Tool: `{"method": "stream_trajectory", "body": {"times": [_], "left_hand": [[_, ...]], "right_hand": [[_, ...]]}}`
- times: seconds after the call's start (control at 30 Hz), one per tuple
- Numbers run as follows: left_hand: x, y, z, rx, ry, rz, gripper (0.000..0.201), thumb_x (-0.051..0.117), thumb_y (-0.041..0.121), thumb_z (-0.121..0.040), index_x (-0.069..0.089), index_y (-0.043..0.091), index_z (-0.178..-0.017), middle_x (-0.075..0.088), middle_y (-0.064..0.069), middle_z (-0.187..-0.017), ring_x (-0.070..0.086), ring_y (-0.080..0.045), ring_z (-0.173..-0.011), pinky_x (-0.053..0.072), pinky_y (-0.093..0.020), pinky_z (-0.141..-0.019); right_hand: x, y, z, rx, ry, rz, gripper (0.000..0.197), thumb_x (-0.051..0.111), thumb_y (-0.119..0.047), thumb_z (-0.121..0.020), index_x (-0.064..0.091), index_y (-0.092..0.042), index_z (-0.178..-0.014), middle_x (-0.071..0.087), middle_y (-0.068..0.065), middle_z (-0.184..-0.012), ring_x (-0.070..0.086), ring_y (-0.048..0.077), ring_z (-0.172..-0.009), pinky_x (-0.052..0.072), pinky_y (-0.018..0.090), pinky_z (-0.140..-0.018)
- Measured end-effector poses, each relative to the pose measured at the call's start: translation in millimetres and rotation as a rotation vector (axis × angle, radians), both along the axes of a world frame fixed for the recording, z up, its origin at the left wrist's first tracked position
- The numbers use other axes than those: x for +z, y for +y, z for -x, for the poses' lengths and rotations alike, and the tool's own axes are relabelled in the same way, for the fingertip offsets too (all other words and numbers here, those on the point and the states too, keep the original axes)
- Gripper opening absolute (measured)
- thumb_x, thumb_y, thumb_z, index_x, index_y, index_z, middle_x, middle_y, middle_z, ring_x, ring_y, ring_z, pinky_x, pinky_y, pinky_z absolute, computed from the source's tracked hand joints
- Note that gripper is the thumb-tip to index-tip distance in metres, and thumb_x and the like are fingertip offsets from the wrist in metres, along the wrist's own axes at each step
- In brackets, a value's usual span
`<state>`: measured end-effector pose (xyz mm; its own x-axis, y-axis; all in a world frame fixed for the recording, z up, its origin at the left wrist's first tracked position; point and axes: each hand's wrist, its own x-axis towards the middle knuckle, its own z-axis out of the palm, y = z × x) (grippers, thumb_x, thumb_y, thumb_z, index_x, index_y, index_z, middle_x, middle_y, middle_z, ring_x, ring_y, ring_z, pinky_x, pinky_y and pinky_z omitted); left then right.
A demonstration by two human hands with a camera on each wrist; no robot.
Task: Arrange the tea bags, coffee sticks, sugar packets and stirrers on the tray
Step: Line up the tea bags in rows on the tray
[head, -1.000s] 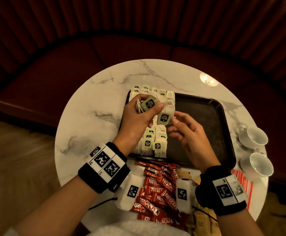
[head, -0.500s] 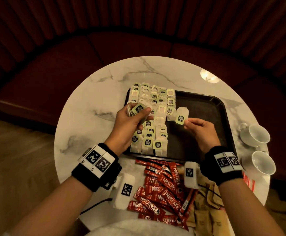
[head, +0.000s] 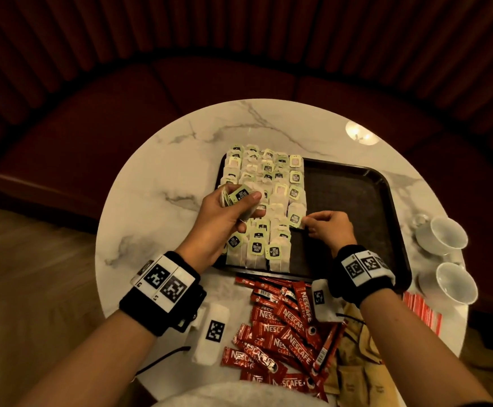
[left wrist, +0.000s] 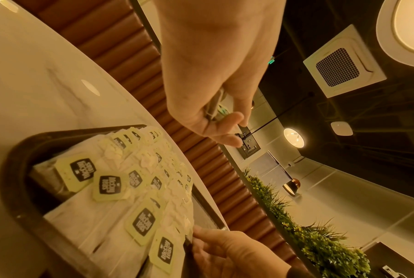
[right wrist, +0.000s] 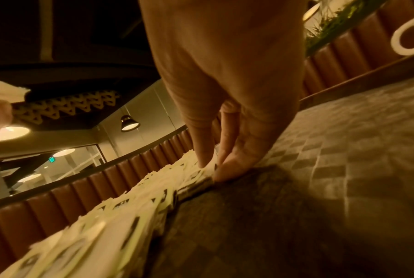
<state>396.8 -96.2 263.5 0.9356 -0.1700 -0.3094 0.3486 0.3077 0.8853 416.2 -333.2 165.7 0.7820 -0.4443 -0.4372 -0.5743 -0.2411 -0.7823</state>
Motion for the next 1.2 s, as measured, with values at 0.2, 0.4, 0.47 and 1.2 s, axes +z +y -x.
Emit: {"method": "stream_trajectory", "body": {"times": [0.2,0.4,0.47,1.2], "left_hand": [[-3.4,1.4,0.9,0.000,0.012,-0.024,0.025,0.069,0.013,-0.088,0.056,0.009,-0.109,0.070,-0.002,-0.082,0.072,-0.019,-0.082,0.036,-0.016,-0.042],[-2.9,2.8,0.3,-0.004,0.008,-0.022,0.027,0.068,0.013,-0.088,0.054,0.007,-0.111,0.072,0.001,-0.081,0.072,-0.018,-0.082,0.037,-0.015,-0.043],[-2.1,2.3,0.0,0.000,0.014,-0.012,0.029,0.068,0.014,-0.089,0.054,0.006,-0.113,0.072,0.002,-0.082,0.072,-0.018,-0.082,0.039,-0.015,-0.044],[0.9,-13.9,7.2,-0.098,0.057,0.020,0.033,0.062,0.012,-0.092,0.061,0.009,-0.125,0.070,0.000,-0.108,0.061,-0.002,-0.089,0.039,-0.022,-0.068]], "right_hand": [[-1.8,1.6,-17.5,0.058,-0.025,0.007,0.030,0.066,-0.013,-0.091,0.067,-0.008,-0.120,0.069,0.007,-0.106,0.064,0.019,-0.093,0.053,0.040,-0.097],[-8.4,-0.1,-22.2,0.080,-0.003,0.027,0.025,0.066,-0.013,-0.089,0.070,-0.010,-0.114,0.071,0.011,-0.112,0.066,0.023,-0.103,0.052,0.043,-0.099],[-6.0,-1.4,-20.3,0.063,-0.020,0.021,0.028,0.067,-0.015,-0.089,0.068,-0.009,-0.117,0.070,0.009,-0.110,0.066,0.022,-0.102,0.052,0.043,-0.099],[90.8,78.7,60.8,0.164,-0.485,-0.544,0.012,0.066,-0.006,-0.089,0.070,-0.011,-0.099,0.075,0.006,-0.094,0.070,0.018,-0.089,0.056,0.025,-0.081]]}}
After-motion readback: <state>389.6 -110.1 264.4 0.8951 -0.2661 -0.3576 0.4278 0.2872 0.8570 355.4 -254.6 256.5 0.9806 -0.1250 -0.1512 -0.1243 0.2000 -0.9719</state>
